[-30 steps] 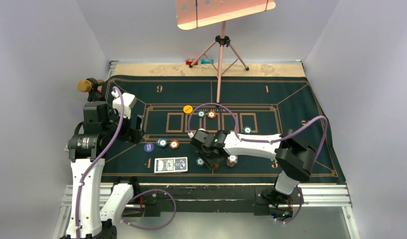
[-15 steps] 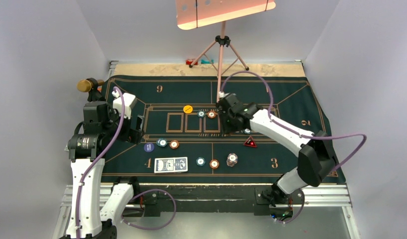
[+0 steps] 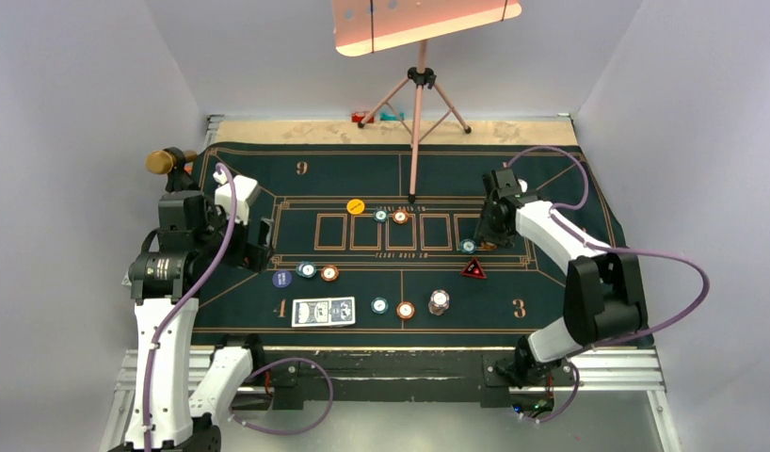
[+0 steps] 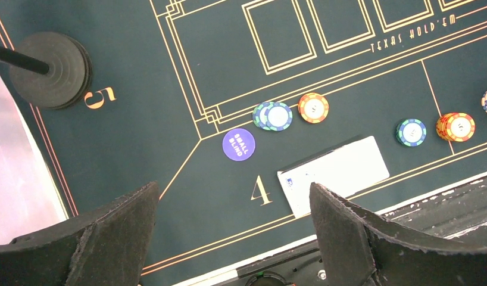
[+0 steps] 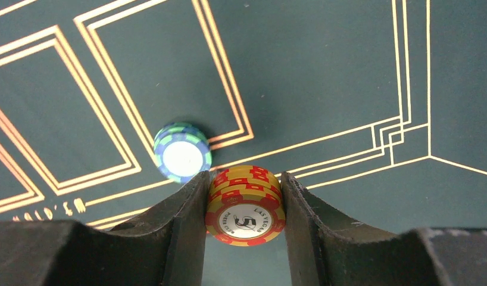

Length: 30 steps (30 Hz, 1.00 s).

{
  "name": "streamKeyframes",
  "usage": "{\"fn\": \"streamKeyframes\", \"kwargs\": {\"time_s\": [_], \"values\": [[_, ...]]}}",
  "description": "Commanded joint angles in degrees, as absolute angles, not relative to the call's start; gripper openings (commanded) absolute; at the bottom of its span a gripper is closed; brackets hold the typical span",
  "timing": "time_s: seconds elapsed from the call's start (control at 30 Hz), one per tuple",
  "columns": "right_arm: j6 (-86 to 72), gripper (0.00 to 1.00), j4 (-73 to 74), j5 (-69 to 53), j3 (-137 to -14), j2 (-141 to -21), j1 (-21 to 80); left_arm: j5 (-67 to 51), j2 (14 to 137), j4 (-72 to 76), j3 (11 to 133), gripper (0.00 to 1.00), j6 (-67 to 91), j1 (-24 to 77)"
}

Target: Distribute texas hold em gaming equipment

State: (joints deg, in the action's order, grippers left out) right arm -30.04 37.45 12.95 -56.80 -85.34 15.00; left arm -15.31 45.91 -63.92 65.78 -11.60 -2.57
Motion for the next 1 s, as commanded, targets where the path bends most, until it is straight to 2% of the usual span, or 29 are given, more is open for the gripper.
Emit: {"fn": "streamKeyframes", "kwargs": {"time_s": [0.0,0.17,0.27,0.53,0.73,0.97], "values": [[-35.47,0.11,33.54,13.56,-55.60,-88.13,12.66,-17.28,45.92,-62.59,66.19,1.00,-12.49,-2.89],[-36.56,0.08,33.24,14.74,-56.06,-91.79,12.05,-17.37,45.41,-62.48,65.50,1.00,-12.48,-2.85],[-36.96,0.11,32.20,14.60,-55.07,-92.17,11.95,-17.56,45.47,-62.63,65.33,1.00,-12.57,-2.81],[-37.60,0.36,32.18,15.15,-53.14,-93.09,11.82,-17.54,45.05,-62.77,65.09,1.00,-12.49,-2.84],[-38.05,0.62,32.72,15.30,-52.95,-92.59,11.88,-17.21,44.91,-62.88,64.90,1.00,-12.79,-2.84],[-38.18,0.66,35.92,16.21,-54.86,-87.64,11.91,-17.23,44.69,-63.09,65.13,1.00,-12.70,-2.82]]}}
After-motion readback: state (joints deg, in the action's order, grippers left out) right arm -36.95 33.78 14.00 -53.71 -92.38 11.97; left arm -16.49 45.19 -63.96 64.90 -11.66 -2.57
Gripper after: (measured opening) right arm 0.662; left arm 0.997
